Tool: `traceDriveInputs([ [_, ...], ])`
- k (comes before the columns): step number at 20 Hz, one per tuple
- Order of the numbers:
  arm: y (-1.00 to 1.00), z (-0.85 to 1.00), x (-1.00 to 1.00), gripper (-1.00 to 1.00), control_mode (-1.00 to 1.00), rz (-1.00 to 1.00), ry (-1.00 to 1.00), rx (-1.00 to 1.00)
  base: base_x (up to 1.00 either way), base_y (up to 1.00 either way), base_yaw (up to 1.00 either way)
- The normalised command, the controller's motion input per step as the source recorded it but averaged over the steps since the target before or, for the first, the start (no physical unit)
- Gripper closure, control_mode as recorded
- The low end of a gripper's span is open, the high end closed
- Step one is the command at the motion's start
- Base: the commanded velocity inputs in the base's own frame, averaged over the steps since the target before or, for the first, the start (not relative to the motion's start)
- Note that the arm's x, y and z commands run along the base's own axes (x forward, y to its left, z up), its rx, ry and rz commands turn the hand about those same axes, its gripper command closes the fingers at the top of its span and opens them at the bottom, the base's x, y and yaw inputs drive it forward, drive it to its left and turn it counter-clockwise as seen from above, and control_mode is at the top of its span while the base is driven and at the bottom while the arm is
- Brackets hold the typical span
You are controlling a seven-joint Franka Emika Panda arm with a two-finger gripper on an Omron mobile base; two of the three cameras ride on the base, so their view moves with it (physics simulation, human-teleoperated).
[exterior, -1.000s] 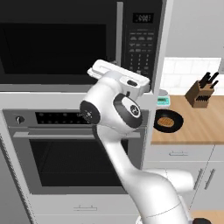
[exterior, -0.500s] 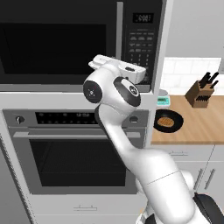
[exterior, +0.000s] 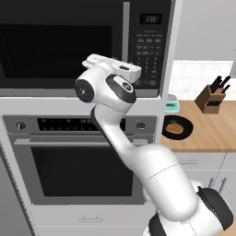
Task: Open the microwave, place the bowl with waffle inside the microwave, then close the microwave door and turn it on.
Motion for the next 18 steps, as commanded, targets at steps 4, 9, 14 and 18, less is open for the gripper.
traceDriveInputs([
  [4,-0.40,0.00,0.22,-1.00,-1.00,0.02,0.00,0.06,0.00,0.00,0.00],
  [9,-0.52,-0.04,0.28,-1.00,-1.00,0.04,0.00,0.06,0.00,0.00,0.00],
  [14,-0.94,-0.32,0.83,-1.00,-1.00,0.16,0.00,0.07,0.00,0.00,0.00],
  [18,-1.00,-0.72,1.00,1.00,-1.00,0.30,0.05,0.02,0.00,0.00,0.00],
])
